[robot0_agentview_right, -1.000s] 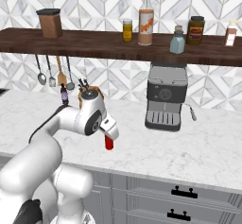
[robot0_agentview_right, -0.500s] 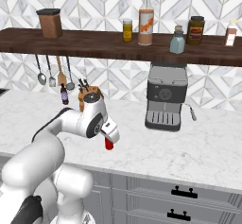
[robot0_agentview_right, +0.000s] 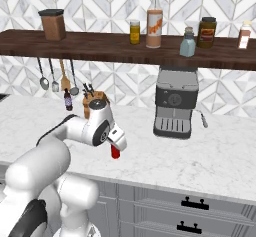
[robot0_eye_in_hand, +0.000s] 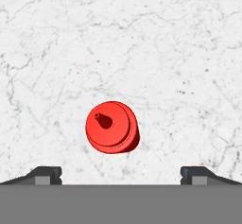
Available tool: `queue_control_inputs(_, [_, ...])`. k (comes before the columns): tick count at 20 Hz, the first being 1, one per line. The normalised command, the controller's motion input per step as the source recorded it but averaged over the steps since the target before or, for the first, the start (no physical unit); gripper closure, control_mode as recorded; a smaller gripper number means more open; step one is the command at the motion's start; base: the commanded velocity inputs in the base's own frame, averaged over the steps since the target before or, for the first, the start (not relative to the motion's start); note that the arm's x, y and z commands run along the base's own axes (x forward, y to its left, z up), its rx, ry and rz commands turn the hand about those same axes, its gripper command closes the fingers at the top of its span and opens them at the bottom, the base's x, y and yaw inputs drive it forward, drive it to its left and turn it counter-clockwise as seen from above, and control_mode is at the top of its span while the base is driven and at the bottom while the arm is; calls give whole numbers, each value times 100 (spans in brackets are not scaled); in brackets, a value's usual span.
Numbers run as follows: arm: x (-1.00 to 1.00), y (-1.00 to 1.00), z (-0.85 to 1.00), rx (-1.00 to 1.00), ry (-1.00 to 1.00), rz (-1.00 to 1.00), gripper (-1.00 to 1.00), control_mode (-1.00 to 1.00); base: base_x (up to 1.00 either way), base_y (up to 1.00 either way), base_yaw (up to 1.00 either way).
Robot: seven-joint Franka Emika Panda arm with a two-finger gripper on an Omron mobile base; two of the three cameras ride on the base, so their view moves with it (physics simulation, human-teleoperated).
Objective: Put the shaker and condiment bottle from the counter next to their counterparts in the cabinet.
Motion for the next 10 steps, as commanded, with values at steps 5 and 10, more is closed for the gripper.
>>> queue_control_inputs(5, [12,0,-1,0,3,0,-100,-100,0,0,0])
queue_control_inputs(10, [14,-13,0,1,0,0,-100,-100,0,0,0])
